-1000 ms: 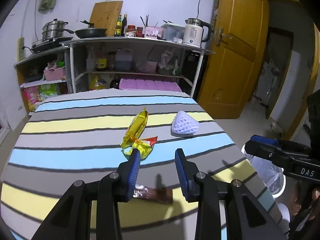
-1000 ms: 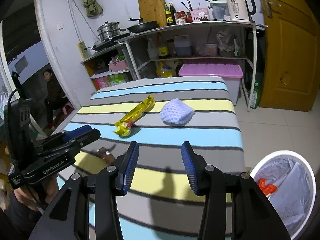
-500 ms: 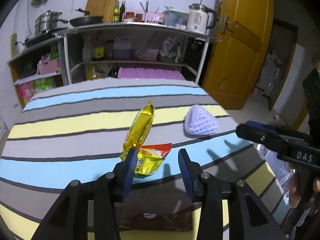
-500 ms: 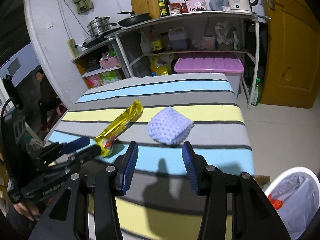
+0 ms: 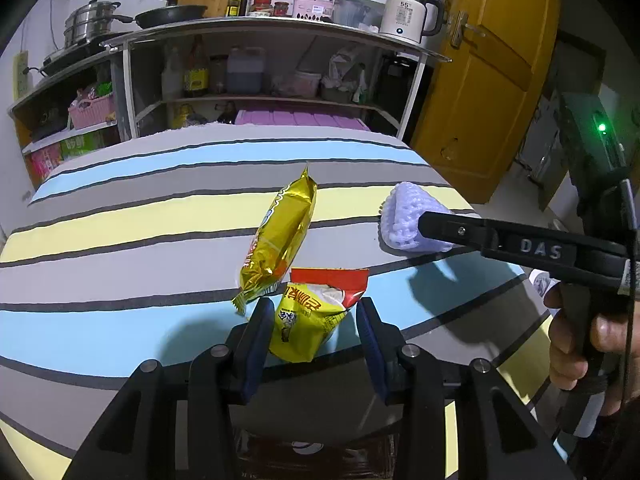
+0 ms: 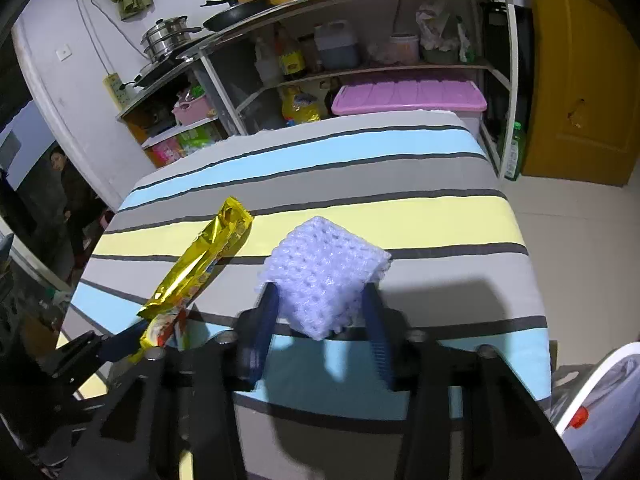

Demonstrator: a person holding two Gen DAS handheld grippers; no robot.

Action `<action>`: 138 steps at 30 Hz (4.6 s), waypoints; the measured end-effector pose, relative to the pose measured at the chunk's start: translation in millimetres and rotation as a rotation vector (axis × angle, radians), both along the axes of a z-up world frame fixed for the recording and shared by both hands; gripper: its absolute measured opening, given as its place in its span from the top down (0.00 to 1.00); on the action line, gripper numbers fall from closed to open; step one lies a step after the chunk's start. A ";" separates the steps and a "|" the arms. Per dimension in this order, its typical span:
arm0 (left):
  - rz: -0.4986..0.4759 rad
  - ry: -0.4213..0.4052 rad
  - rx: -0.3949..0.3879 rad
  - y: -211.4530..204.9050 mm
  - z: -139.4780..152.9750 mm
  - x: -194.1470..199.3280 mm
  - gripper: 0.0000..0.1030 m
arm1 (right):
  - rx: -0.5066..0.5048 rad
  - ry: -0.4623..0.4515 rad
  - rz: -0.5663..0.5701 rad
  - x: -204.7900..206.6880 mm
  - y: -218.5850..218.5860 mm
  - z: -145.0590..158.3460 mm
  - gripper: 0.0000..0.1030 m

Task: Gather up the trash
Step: 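Grasp the yellow-red wrapper with the left gripper while the right gripper grasps the white foam net, then lift both items and carry them over the white bin, then open both grippers to drop the wrapper and foam net into the bin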

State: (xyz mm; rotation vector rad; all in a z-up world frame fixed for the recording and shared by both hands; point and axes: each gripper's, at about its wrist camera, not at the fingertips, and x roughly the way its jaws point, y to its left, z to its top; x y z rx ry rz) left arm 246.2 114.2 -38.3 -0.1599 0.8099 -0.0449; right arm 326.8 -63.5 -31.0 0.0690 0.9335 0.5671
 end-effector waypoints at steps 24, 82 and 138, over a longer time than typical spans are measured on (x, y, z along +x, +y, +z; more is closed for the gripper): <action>-0.011 -0.129 0.005 -30.4 45.3 -60.7 0.78 | 0.062 -0.080 0.014 -83.6 -49.8 27.8 0.91; -0.165 -0.232 -0.021 -163.2 104.6 -163.7 0.78 | 0.078 -0.244 -0.095 -236.2 -186.4 75.3 0.91; -0.385 -0.140 -0.093 -257.2 41.5 -57.3 0.69 | 0.007 -0.105 -0.338 -177.6 -280.2 22.1 0.70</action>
